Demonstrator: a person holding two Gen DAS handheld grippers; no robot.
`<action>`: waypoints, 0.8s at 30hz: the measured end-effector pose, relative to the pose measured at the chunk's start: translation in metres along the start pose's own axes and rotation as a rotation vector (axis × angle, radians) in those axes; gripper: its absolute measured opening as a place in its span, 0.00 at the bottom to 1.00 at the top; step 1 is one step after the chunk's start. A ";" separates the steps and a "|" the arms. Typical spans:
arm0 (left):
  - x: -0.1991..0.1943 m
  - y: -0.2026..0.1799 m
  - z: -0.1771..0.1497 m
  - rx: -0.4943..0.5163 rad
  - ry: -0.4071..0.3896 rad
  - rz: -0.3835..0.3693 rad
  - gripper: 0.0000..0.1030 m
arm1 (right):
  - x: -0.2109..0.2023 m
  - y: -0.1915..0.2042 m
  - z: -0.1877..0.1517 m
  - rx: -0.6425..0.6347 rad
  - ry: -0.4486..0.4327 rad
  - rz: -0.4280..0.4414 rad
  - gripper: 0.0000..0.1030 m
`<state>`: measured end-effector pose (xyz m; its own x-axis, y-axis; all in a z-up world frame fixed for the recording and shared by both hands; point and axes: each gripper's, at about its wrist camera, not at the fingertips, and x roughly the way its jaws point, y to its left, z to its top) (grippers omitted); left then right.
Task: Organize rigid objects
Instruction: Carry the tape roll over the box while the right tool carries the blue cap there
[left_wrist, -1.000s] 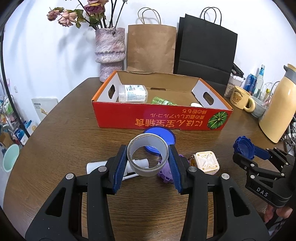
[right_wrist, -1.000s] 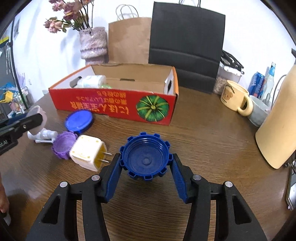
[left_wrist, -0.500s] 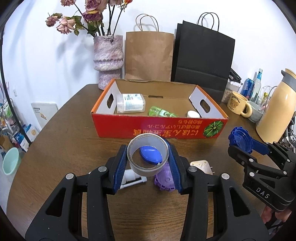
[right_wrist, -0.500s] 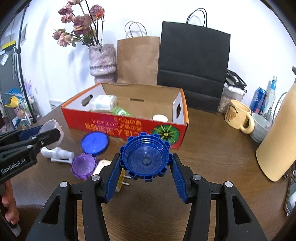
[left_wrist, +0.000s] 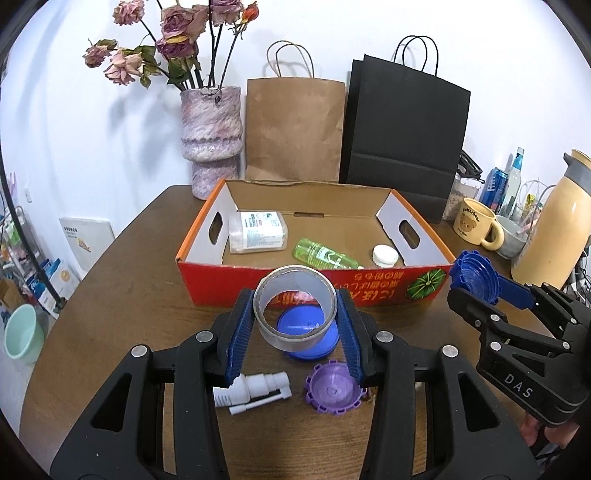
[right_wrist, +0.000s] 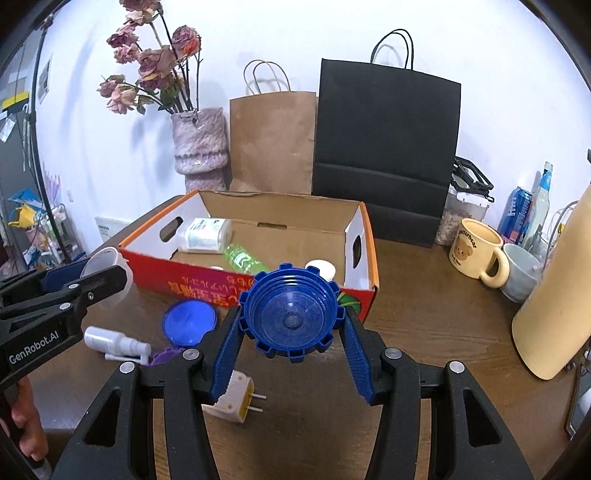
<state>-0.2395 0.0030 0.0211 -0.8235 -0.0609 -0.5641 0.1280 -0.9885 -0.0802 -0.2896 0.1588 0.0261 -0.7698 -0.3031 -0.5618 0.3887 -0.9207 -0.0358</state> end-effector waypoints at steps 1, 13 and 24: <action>0.001 -0.001 0.002 0.000 -0.002 -0.002 0.39 | 0.001 0.000 0.001 0.001 -0.001 0.000 0.55; 0.016 0.003 0.022 -0.030 -0.019 -0.012 0.39 | 0.018 -0.001 0.020 0.009 -0.019 0.002 0.56; 0.042 0.012 0.043 -0.058 -0.016 -0.007 0.39 | 0.044 -0.004 0.037 0.013 -0.019 0.013 0.55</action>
<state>-0.2960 -0.0170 0.0317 -0.8333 -0.0569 -0.5499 0.1537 -0.9793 -0.1315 -0.3443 0.1404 0.0320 -0.7739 -0.3199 -0.5467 0.3924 -0.9196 -0.0174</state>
